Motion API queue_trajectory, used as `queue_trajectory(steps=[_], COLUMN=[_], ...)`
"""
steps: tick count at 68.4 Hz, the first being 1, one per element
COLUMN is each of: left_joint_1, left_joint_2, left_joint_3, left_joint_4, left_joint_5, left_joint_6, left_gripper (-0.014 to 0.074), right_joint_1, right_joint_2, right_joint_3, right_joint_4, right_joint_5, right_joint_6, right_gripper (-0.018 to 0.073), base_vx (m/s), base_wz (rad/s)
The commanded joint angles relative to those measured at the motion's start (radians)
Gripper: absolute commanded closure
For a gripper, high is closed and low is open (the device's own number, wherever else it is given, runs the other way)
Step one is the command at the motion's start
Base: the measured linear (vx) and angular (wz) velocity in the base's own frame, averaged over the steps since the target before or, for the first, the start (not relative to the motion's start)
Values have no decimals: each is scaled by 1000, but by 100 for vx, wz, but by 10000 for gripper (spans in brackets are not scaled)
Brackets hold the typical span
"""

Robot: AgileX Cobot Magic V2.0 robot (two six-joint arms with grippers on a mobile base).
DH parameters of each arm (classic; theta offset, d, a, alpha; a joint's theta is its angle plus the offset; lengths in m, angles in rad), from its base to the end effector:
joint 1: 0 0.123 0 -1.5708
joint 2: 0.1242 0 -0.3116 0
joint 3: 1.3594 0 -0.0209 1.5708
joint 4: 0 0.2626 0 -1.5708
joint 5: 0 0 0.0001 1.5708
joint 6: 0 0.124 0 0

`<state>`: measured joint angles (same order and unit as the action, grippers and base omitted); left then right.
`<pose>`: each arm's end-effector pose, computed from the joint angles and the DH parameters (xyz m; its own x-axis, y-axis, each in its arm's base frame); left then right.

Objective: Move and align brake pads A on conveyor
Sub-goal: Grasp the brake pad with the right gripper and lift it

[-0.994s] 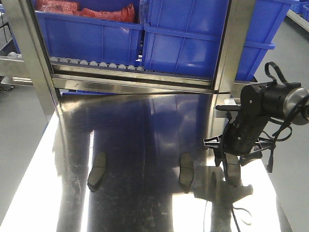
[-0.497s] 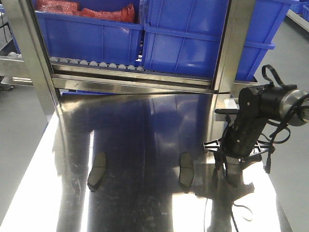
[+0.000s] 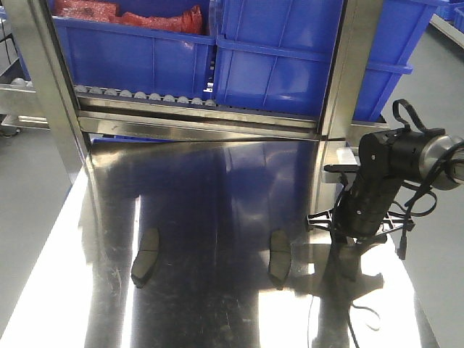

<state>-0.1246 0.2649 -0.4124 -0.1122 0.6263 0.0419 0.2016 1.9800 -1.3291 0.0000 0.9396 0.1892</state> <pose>0.0751 -0.0176 0.2756 -0.3846 -0.0012 -0.9231 0.1656 0.9837 -0.0703 0.3917 0.0801 0.1449 -0.9977 -0.0120 -0.0662 -0.0128 0.9998 0.0127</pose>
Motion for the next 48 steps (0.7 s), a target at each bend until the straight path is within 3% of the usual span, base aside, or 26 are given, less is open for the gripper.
queue_trajectory(steps=[1,21,48], left_joint_1=[-5,-5,-5], left_joint_2=[7,7,7], left_joint_3=[-25,-25,-25], left_joint_4=[-14,-14,-14], left_joint_5=[-85,-85,-85], left_joint_6=[-1,-1,-1], left_gripper=[603,603,603], right_joint_1=[-4,-4,-4], right_joint_2=[-92,-319,-747], right_joint_3=[-3,184,435], right_joint_4=[-7,-84,-85], right_joint_5=[-29,-188,-387], right_joint_6=[-11,-12,-12], right_gripper=[574,569,568], base_vx=[0,0,0], base_wz=[0,0,0])
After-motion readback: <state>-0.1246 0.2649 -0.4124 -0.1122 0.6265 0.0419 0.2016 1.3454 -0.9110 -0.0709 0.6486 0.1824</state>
